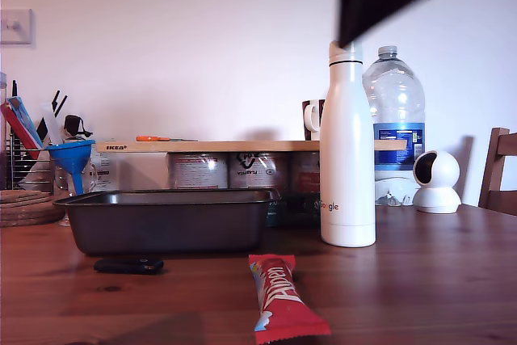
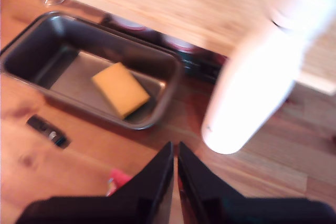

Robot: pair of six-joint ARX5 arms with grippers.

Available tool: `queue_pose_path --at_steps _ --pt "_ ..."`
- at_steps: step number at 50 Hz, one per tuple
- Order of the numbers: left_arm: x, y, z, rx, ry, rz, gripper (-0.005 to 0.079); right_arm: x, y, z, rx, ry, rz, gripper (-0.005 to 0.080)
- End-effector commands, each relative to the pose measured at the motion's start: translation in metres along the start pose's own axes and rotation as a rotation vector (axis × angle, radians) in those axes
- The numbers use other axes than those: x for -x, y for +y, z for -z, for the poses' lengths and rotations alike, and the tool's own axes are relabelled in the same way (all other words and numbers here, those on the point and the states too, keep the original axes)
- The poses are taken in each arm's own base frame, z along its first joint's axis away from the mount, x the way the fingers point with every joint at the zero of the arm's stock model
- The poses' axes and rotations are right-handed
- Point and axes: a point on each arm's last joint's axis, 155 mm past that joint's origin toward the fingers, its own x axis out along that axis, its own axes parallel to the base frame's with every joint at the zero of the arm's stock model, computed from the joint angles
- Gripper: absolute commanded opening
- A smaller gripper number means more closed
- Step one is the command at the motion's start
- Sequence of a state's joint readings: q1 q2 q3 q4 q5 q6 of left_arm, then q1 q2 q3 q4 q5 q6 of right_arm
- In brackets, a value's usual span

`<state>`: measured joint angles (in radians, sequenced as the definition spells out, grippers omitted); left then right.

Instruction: Pick up the sponge and place it inside the oven dish

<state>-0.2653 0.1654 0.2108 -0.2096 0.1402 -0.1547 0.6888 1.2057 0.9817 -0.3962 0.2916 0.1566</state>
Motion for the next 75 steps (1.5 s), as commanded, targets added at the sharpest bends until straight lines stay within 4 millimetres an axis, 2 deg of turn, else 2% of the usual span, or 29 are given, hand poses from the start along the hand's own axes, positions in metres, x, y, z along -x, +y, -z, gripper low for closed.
queue_pose_path --at_steps 1,16,29,35,40,48,56,61,75 --pt "-0.002 0.006 0.007 0.010 0.012 -0.022 -0.0024 -0.002 -0.020 0.008 -0.045 -0.021 0.026 0.0005" --pt "-0.002 0.013 0.005 0.018 0.002 -0.051 -0.0024 -0.010 -0.087 0.038 -0.195 -0.108 0.066 0.0005" --pt "-0.002 0.013 0.006 0.034 0.007 -0.052 -0.0024 -0.016 -0.126 0.076 -0.266 -0.134 0.127 0.0005" --pt "-0.002 0.013 0.007 0.038 0.008 -0.053 -0.0024 -0.013 -0.128 0.102 -0.271 -0.148 0.142 0.0005" --pt "-0.002 0.013 0.007 0.039 0.009 -0.053 -0.0024 -0.008 -0.123 0.116 -0.268 -0.182 0.124 0.0005" --pt "-0.002 0.013 0.007 0.038 0.011 -0.054 -0.0024 0.000 -0.117 0.133 -0.241 -0.213 0.110 0.0005" --pt "-0.002 0.014 0.008 0.037 0.012 -0.055 -0.0024 0.012 -0.113 0.139 -0.226 -0.252 0.106 0.0005" --pt "-0.002 0.014 0.008 0.030 0.012 -0.058 -0.0024 0.021 -0.109 0.137 -0.197 -0.271 0.097 0.0005" --pt "0.000 0.017 0.031 0.060 0.106 -0.071 -0.0024 0.062 -0.094 0.093 -0.131 -0.495 0.048 0.0005"
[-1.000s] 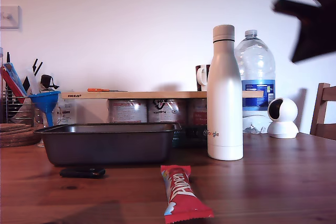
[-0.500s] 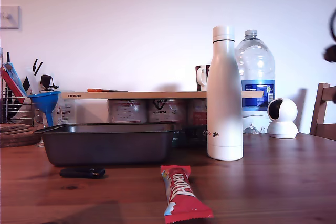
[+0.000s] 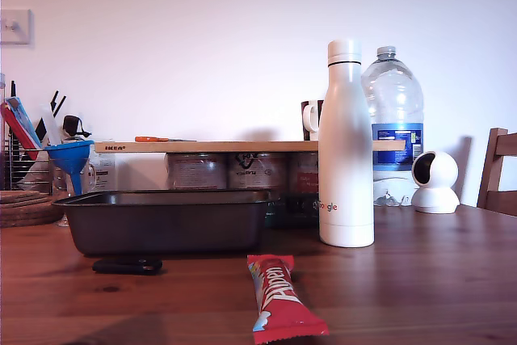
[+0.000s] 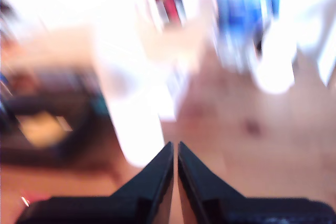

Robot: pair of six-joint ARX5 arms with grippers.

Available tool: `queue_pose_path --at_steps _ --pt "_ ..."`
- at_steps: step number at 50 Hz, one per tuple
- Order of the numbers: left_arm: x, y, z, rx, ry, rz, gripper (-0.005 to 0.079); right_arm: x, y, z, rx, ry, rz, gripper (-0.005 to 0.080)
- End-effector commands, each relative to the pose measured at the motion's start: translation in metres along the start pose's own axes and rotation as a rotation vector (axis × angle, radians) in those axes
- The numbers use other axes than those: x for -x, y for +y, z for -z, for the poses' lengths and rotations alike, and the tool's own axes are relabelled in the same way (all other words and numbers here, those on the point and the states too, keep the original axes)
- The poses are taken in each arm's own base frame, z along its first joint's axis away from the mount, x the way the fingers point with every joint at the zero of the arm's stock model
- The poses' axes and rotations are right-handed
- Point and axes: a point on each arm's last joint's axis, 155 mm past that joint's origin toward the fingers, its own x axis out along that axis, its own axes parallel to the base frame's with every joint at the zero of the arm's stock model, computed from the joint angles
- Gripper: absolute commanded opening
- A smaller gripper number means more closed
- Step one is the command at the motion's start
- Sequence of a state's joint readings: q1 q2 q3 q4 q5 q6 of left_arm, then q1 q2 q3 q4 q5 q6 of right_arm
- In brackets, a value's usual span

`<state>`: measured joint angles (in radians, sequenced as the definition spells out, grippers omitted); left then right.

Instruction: Pick up the sponge and place it inside the oven dish

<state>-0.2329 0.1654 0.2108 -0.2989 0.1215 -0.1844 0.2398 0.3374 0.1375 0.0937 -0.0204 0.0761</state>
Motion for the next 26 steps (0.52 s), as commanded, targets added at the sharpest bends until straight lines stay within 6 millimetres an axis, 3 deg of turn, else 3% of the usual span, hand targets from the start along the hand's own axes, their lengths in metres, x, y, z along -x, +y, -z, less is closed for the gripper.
queue_pose_path --at_steps 1,10,26 --pt "-0.003 0.003 0.013 0.012 0.038 -0.009 -0.0024 0.003 0.006 -0.001 0.024 -0.021 -0.028 0.0005" --pt "-0.001 0.006 0.032 0.021 0.110 -0.022 -0.0024 0.015 0.027 -0.016 0.040 -0.086 -0.118 0.0005" --pt "0.002 0.010 0.052 0.032 0.194 -0.038 -0.0024 0.017 0.028 0.003 0.039 -0.012 -0.124 0.0005"
